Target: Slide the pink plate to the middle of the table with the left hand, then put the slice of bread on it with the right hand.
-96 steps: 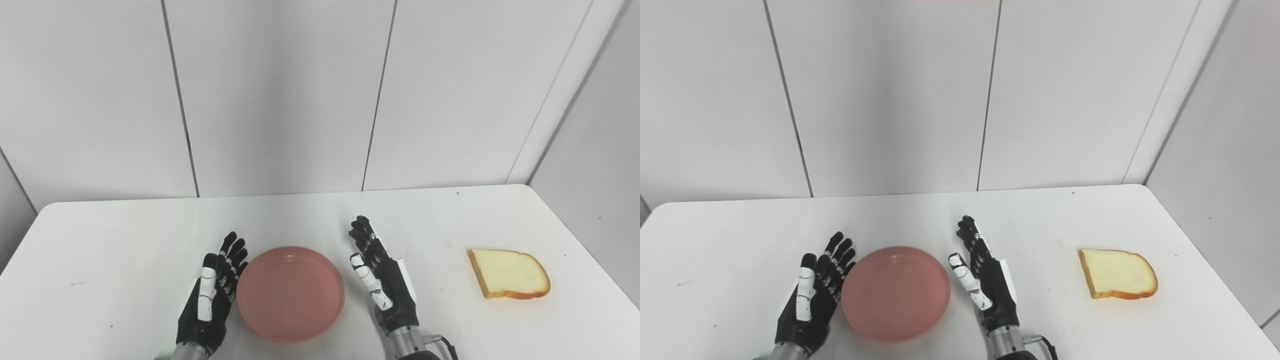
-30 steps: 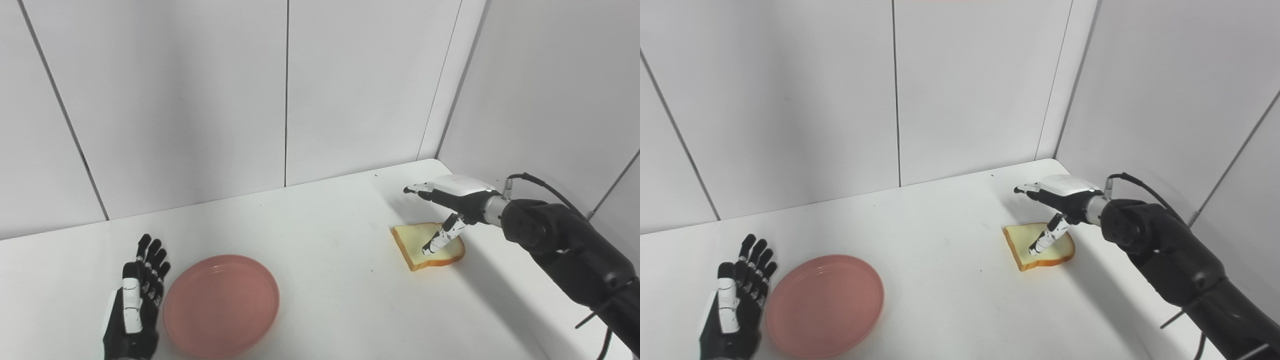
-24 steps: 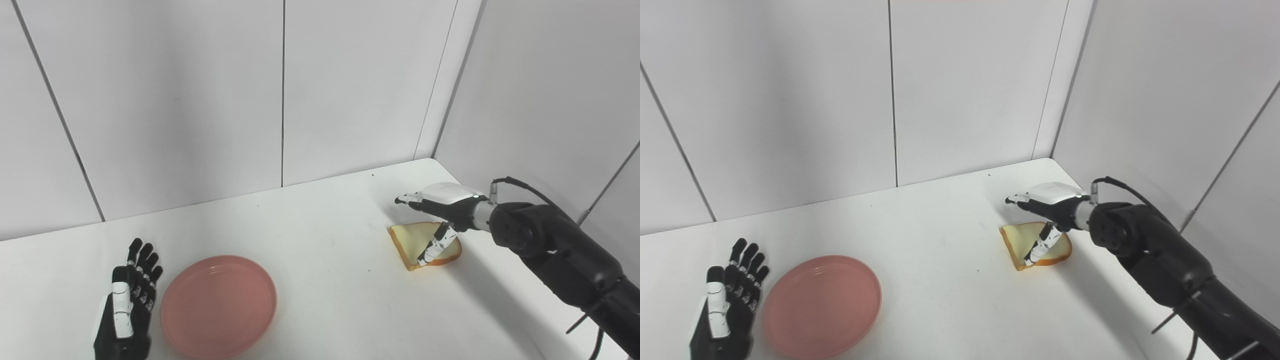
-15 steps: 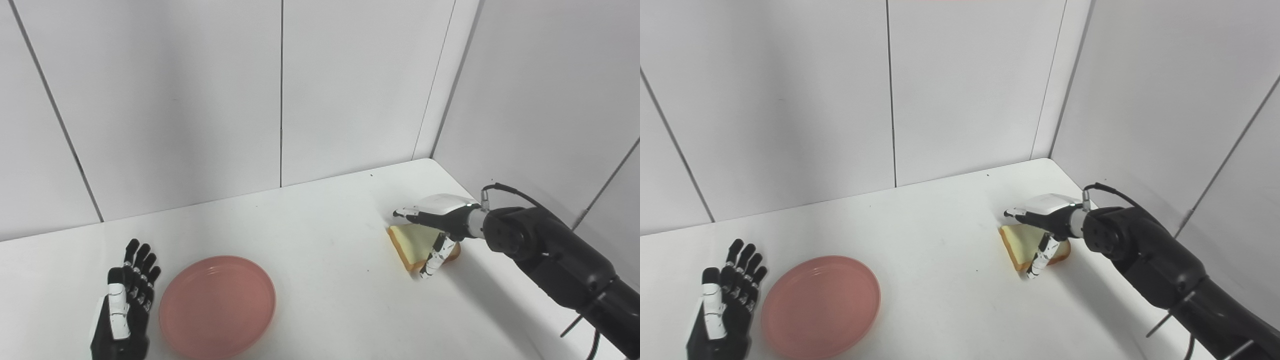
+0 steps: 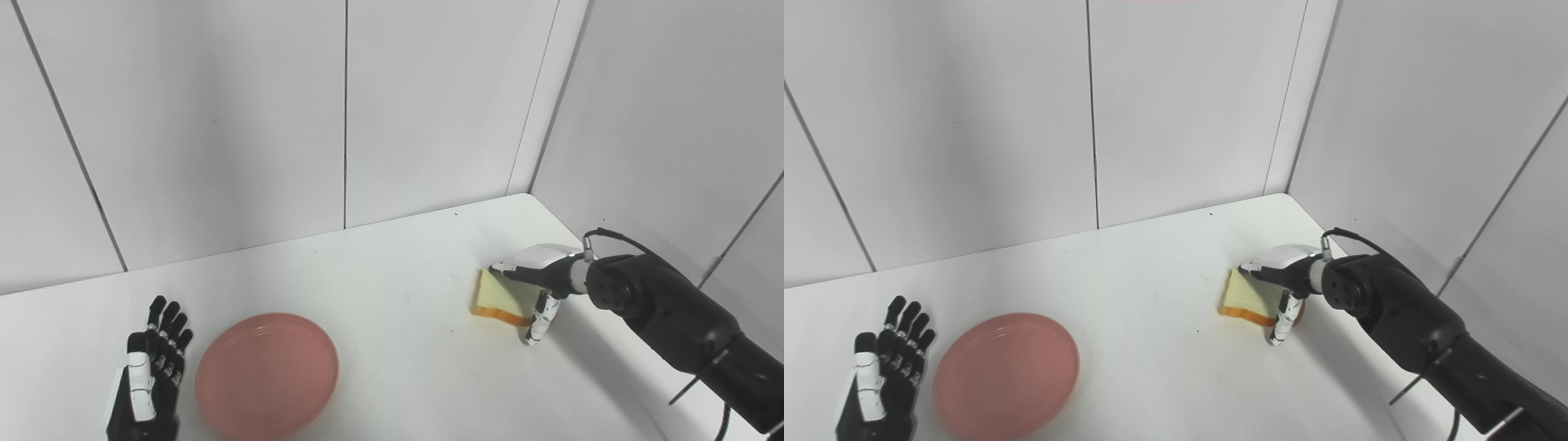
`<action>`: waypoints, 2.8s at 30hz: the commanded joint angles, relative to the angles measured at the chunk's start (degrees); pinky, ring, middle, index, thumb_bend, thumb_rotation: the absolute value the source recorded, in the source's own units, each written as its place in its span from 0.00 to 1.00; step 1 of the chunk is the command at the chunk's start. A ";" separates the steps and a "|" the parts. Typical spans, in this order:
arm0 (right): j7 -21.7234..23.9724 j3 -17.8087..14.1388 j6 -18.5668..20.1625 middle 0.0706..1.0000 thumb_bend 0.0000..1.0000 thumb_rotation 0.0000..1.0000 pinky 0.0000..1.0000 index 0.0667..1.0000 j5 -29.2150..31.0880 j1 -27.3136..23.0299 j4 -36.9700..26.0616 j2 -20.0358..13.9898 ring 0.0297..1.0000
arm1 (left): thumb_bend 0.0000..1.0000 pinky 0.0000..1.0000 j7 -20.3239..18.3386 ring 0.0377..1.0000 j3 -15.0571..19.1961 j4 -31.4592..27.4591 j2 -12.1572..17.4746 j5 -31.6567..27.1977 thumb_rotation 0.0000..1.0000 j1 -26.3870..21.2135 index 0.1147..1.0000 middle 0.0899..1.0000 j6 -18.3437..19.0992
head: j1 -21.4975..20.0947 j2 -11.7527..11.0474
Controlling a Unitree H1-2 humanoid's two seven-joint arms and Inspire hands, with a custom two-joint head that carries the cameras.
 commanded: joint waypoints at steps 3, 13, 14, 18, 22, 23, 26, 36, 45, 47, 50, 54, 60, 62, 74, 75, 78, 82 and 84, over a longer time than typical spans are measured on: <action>-6.41 -2.26 -3.27 0.97 0.94 0.18 0.86 0.97 0.61 -1.44 2.16 -0.77 0.95 | 0.78 1.00 -0.14 1.00 0.30 2.00 0.15 -0.05 1.00 4.87 1.00 1.00 0.42 | 0.01 0.05; -21.63 -4.05 -9.75 0.80 0.77 0.15 0.61 0.82 -0.01 -1.19 7.02 1.06 0.76 | 0.78 1.00 -0.01 1.00 0.34 1.56 -0.21 0.31 0.99 4.89 0.99 1.00 0.76 | -0.19 0.52; -22.64 -4.30 -10.25 0.78 0.76 0.16 0.60 0.81 0.17 -1.16 7.23 1.27 0.74 | 0.78 1.00 0.10 1.00 0.33 1.65 -0.21 0.50 1.00 4.87 0.99 1.00 0.65 | -0.14 0.53; -25.75 -4.68 -12.17 0.68 0.70 0.12 0.54 0.73 0.83 -1.67 8.84 2.14 0.61 | 0.78 1.00 0.19 1.00 0.27 2.04 -0.21 0.92 1.00 4.69 0.99 1.00 0.21 | -0.14 0.53; -26.78 -4.70 -12.69 0.66 0.70 0.12 0.52 0.71 1.29 -1.74 9.27 2.64 0.58 | 0.79 1.00 0.47 1.00 0.25 1.73 -0.32 1.11 1.00 4.75 0.98 0.99 0.48 | 0.08 0.60; -26.92 -4.74 -12.71 0.67 0.71 0.13 0.52 0.71 1.43 -1.61 9.05 2.76 0.59 | 0.79 1.00 0.41 1.00 0.20 1.86 -0.29 1.15 0.99 4.72 0.99 1.00 0.33 | 0.11 0.54; -27.19 -4.75 -12.68 0.67 0.73 0.13 0.53 0.72 1.77 -1.42 8.53 2.89 0.60 | 0.79 1.00 0.51 1.00 0.23 1.82 -0.34 1.08 0.99 4.74 0.99 1.00 0.69 | 0.11 0.54; -20.13 -5.17 -5.45 0.79 0.79 0.30 0.61 0.82 2.20 -1.80 3.36 2.61 0.71 | 0.80 1.00 0.60 1.00 0.10 2.26 -0.25 1.58 0.99 4.55 0.98 0.99 0.35 | 0.06 0.40; -18.61 -7.08 -1.50 0.91 0.90 0.66 0.71 0.93 3.18 -2.08 0.47 4.39 0.85 | 0.80 1.00 0.24 1.00 0.41 2.66 -0.42 1.44 0.97 4.47 0.98 0.99 0.31 | 0.13 0.19; -18.26 -7.23 -0.48 0.91 0.92 0.70 0.71 0.94 3.22 -2.17 -0.38 4.83 0.85 | 0.80 1.00 0.19 1.00 0.29 2.96 -0.35 1.69 0.98 4.40 0.98 1.00 0.04 | 0.20 0.09; -17.73 -7.16 0.69 0.92 0.93 0.74 0.71 0.95 3.21 -2.36 -1.08 5.39 0.85 | 0.80 1.00 0.20 1.00 0.18 3.04 -0.27 1.91 0.98 4.41 0.98 1.00 -0.04 | 0.27 0.05; -17.03 -6.26 1.74 0.94 0.95 0.79 0.71 0.96 2.24 -3.07 -1.08 6.59 0.87 | 0.79 1.00 0.12 1.00 0.04 2.32 -0.21 1.87 0.98 4.66 0.98 1.00 0.57 | 0.27 0.03; -16.14 -4.57 1.77 0.96 0.96 0.74 0.68 0.99 1.34 -3.99 -0.02 7.67 0.87 | 0.79 1.00 0.21 1.00 0.07 1.72 -0.42 1.65 0.97 4.90 0.99 1.00 1.05 | 0.40 0.04; -16.25 -4.12 1.40 0.97 0.96 0.74 0.67 1.00 1.18 -4.14 0.32 8.09 0.87 | 0.79 1.00 0.30 1.00 -0.01 1.51 -0.38 1.84 0.98 5.00 0.99 1.00 1.18 | 0.40 0.04; -16.96 0.53 0.01 1.00 0.93 0.69 0.78 1.00 -3.75 -5.98 3.51 8.39 0.94 | 0.79 1.00 0.51 1.00 -0.03 2.15 -0.34 2.17 0.97 4.82 0.98 1.00 0.41 | 0.59 0.12; -17.04 0.55 -0.02 1.00 0.92 0.68 0.78 1.00 -3.75 -6.03 3.79 8.53 0.94 | 0.79 1.00 0.49 1.00 0.00 2.16 -0.42 2.06 0.97 4.82 0.98 1.00 0.43 | 0.64 0.15; -16.80 0.59 0.10 1.00 0.91 0.65 0.79 0.99 -3.41 -6.17 4.20 8.88 0.94 | 0.80 1.00 0.28 1.00 0.05 2.00 -0.45 1.68 0.96 4.85 0.99 1.00 1.20 | 0.52 0.22; -16.73 1.22 -0.33 1.00 0.91 0.62 0.78 0.98 -3.60 -6.55 5.17 8.95 0.94 | 0.79 1.00 0.58 1.00 0.15 1.50 -0.63 1.68 0.96 4.99 0.98 0.99 1.51 | 0.57 0.24; -16.84 1.55 -0.57 1.00 0.90 0.59 0.76 0.97 -3.65 -6.67 5.61 8.88 0.94 | 0.79 1.00 0.55 1.00 0.16 1.43 -0.69 1.66 0.97 5.00 0.98 0.99 1.57 | 0.61 0.24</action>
